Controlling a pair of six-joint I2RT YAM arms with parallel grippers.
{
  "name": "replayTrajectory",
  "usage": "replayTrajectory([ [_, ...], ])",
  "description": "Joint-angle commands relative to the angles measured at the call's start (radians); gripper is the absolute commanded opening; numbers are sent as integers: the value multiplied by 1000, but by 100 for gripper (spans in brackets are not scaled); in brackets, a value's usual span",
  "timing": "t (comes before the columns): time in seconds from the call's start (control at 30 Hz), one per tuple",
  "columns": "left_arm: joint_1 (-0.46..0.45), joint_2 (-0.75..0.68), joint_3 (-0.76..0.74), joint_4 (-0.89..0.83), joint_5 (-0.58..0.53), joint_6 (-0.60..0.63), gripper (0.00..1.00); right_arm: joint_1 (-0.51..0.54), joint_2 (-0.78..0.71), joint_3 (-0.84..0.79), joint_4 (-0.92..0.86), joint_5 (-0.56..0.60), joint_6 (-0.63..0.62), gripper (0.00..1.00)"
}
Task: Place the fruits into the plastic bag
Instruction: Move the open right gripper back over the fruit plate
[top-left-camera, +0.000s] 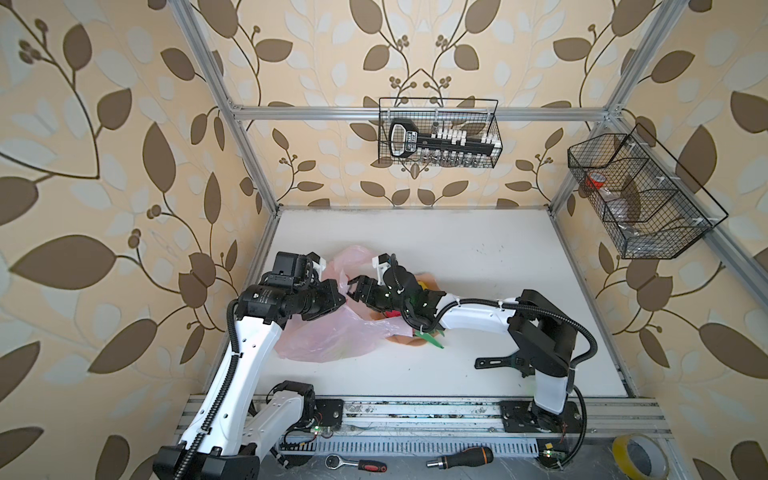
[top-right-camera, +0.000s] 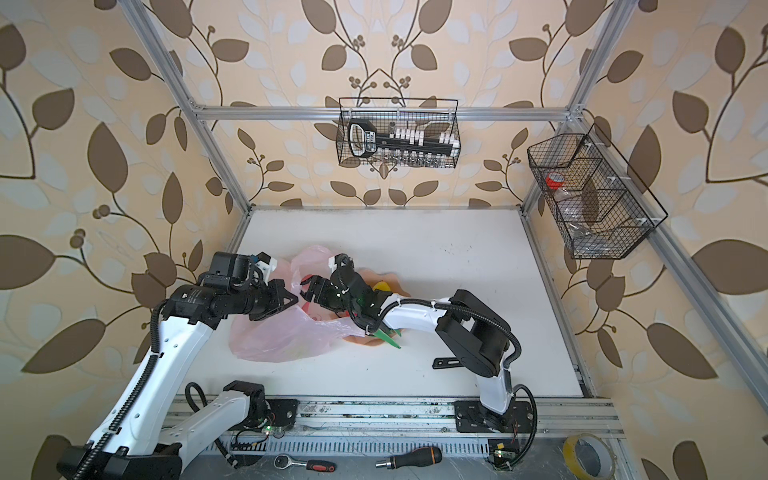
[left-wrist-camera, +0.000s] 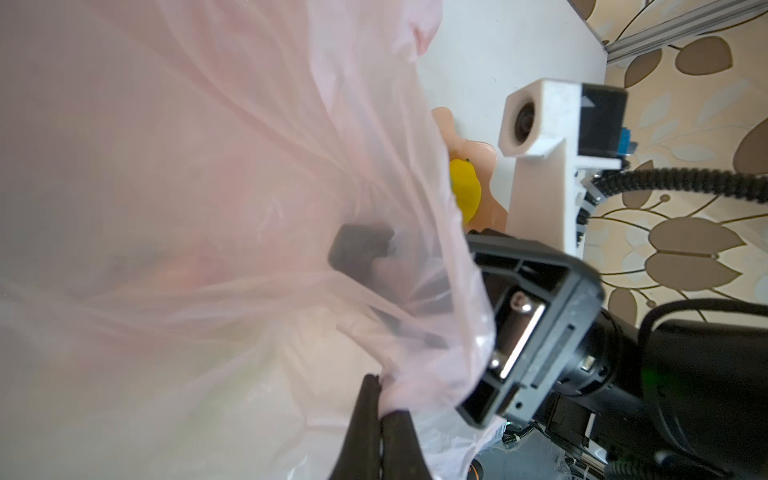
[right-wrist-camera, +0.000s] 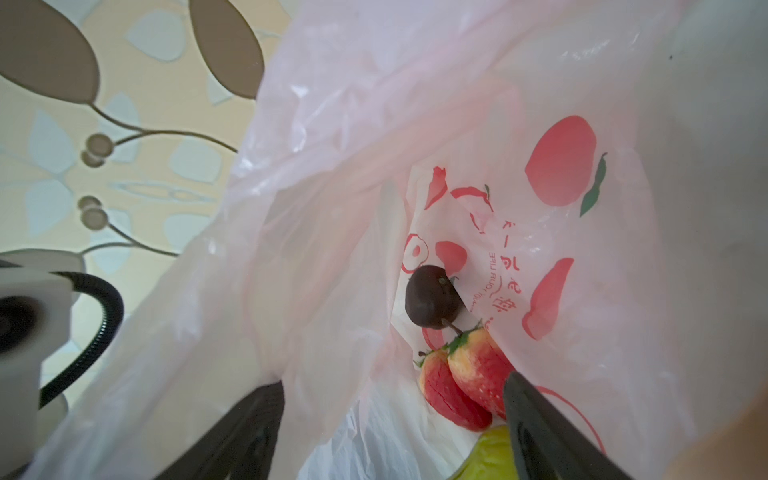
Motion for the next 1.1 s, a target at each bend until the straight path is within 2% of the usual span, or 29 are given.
replayTrajectory([
  [0.0, -10, -22, -5, 5, 26, 12, 0, -11, 18, 5, 91, 63, 10, 84],
  [0.17, -10, -25, -7, -1, 22, 21, 0, -25, 44, 32, 131, 54, 57, 84],
  [0.4, -9, -25, 0, -23, -8, 31, 0, -40, -9, 16, 104, 62, 30, 84],
  [0.43, -10, -25, 2, -23, -7, 30, 0, -40, -24, -25, 109, 75, 26, 84],
  [0.73, -10, -30, -14, 0, 21, 32, 0, -51, -134, -165, 293, 137, -22, 84],
  [1.07, -10, -44, -29, -2, 42, 37, 0, -83, -141, -158, 402, 177, -50, 85],
])
